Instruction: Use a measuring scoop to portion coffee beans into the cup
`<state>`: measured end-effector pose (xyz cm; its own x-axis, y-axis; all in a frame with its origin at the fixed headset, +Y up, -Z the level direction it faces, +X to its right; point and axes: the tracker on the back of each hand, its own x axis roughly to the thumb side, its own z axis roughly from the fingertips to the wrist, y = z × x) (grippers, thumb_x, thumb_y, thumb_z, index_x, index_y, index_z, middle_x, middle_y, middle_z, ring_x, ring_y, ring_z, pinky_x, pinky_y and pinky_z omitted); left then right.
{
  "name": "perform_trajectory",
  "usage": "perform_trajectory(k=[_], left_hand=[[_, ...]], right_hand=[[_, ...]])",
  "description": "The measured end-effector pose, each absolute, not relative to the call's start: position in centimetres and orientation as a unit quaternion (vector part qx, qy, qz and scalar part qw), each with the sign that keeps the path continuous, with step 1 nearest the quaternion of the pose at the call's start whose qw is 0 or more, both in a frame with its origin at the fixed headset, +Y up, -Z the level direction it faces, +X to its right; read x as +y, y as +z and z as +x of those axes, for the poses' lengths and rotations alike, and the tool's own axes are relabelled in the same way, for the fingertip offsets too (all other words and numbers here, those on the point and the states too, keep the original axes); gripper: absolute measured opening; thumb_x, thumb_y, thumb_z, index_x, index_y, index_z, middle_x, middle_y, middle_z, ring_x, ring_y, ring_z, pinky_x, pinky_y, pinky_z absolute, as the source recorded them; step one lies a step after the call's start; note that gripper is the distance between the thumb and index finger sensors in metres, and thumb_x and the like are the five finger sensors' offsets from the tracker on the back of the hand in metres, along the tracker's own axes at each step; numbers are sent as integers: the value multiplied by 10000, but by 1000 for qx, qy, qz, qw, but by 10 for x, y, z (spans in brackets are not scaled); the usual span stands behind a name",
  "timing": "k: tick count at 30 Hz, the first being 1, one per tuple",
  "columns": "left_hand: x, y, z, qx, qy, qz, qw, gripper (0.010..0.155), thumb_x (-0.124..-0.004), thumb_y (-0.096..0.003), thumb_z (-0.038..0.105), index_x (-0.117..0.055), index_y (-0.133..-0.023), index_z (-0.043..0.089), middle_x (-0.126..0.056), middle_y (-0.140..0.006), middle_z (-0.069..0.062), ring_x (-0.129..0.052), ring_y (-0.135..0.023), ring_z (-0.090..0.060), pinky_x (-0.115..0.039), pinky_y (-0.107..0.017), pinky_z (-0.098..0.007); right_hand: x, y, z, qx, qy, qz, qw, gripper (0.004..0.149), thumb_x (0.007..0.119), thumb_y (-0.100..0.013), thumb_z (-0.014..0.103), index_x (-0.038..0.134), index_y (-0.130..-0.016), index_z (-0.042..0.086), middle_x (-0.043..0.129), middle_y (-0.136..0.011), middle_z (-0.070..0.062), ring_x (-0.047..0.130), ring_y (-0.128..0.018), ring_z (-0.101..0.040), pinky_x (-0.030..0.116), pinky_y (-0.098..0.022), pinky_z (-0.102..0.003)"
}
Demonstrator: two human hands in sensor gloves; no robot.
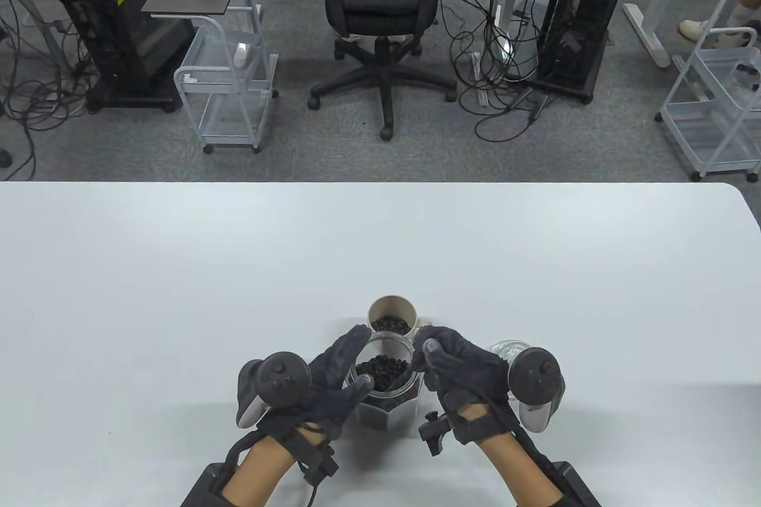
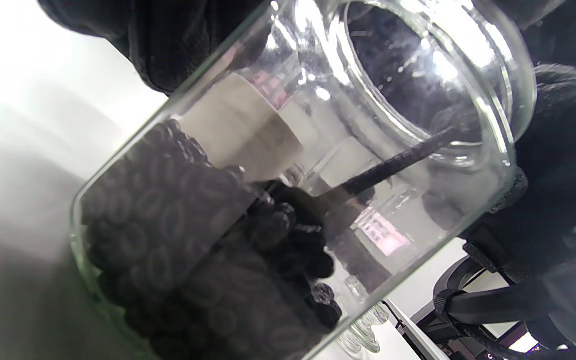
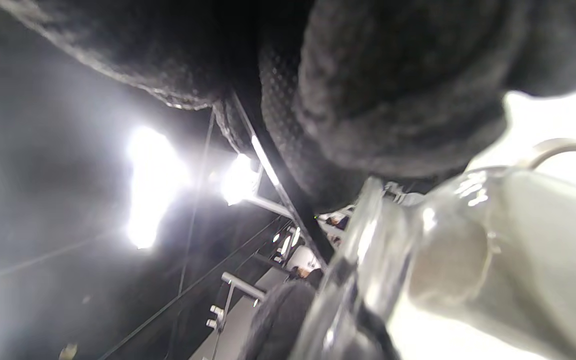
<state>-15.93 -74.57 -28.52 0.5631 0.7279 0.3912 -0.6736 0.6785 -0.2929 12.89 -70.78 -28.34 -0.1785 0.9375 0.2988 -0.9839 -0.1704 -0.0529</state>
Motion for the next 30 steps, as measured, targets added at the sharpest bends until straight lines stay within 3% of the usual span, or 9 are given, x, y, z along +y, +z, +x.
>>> perform_trajectory(k=[12, 30], left_hand=[[-746, -285, -159, -247, 398, -56, 882, 827, -523, -467, 749, -297, -1145, 332, -493, -1152, -243, -686, -966, -559, -514, -659, -720], [-746, -285, -159, -247, 398, -57, 882, 828, -525, -466, 748, -300, -1145, 332, -495, -1152, -242, -687, -966, -558, -516, -657, -720]], right_hand=[[-733, -287, 157, -77, 657, -69, 746, 390, 799, -505, 334, 855, -782, 65, 957, -528, -240, 1011, -189, -302, 832, -239, -486], [-757, -293, 182, -28, 559, -146, 816, 396, 768, -528, 337, 819, -814, 67, 935, -566, -236, 1006, -233, -304, 822, -273, -488]])
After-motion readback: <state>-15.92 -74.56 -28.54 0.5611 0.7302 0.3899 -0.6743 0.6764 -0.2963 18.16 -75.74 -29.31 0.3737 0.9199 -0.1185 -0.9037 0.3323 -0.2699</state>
